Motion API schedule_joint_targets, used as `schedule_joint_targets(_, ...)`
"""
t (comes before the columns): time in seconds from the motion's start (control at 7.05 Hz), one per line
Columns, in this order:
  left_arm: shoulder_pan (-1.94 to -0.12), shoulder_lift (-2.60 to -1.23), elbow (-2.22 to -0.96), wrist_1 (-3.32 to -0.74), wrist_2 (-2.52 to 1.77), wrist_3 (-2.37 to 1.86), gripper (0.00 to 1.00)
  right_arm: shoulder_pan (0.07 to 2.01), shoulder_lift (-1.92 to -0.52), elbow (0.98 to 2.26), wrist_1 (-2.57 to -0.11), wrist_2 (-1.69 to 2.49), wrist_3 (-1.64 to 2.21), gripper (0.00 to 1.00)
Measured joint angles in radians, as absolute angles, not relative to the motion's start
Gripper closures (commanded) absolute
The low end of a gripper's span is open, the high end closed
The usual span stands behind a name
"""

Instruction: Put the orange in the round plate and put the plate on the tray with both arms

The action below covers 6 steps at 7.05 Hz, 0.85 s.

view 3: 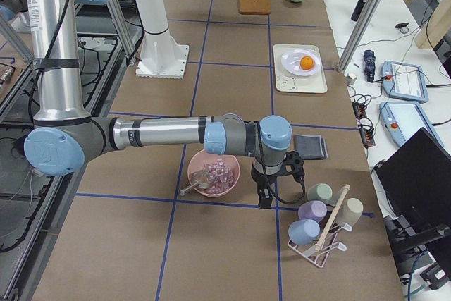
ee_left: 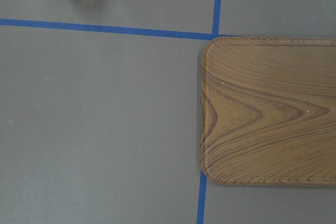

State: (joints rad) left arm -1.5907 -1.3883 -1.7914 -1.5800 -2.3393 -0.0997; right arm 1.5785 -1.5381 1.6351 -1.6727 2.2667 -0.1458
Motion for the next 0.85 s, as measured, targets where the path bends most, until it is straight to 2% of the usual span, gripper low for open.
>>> schedule_joint_targets(0.85,-1.591,-1.386,-1.792,-1.58,-2.339,-0.1,0.02,1.578,-1.54,1.635,-1.674,2.283,-0.146,0.0)
